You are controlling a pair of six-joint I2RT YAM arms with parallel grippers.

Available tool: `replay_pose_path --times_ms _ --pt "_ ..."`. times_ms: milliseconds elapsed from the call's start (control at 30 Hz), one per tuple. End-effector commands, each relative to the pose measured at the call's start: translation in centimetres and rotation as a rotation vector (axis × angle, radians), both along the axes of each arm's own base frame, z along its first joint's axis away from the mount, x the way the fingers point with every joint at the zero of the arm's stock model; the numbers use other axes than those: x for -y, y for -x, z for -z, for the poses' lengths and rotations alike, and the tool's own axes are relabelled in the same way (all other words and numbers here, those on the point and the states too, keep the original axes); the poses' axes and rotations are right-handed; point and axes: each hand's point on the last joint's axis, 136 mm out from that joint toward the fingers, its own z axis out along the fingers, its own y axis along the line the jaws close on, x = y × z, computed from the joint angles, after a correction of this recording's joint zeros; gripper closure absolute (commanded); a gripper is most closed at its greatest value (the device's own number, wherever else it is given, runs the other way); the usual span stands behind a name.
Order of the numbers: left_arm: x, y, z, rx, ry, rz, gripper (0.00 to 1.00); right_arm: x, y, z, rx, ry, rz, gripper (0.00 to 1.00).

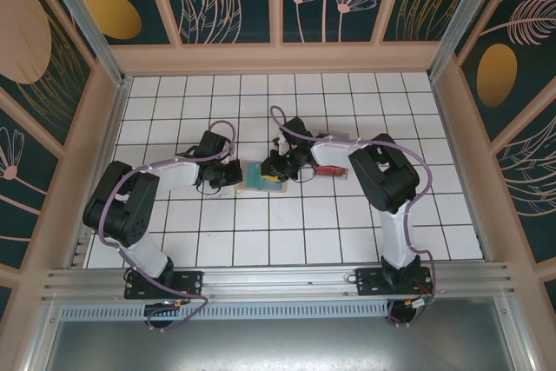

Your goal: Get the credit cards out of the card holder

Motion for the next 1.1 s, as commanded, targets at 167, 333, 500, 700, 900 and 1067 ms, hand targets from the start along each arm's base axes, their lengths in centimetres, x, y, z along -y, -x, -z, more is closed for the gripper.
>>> replay_pose_path --times_ms 167,333,500,700,900,1067 --pt "-0.9 2.4 2.9 -0.116 -0.051 -0.003 1.00 0.2 -0.3 -1.5 0.049 0.015 0.002 0.77" --pt "-0.9 2.4 2.9 -0.117 -0.050 -0.003 1.00 0.2 0.0 -0.5 0.020 0.014 -0.003 0.77" --pt "-0.9 2.4 2.9 -0.116 -0.048 -0.003 1.00 -0.4 0.1 0.3 0.003 0.003 -0.014 0.77" --pt "-0.9 2.4 2.9 -0.118 -0.046 -0.002 1.00 -0.7 -0.1 0.5 0.003 0.000 -0.017 0.81" --pt "-0.8 2.4 2.9 -0.119 -0.041 0.000 1.00 -1.2 -0.2 0.4 0.006 -0.006 -0.025 0.83" --pt "-0.8 2.5 2.9 -0.119 -0.043 0.000 1.00 -1.2 -0.2 0.4 0.008 0.000 -0.023 0.93"
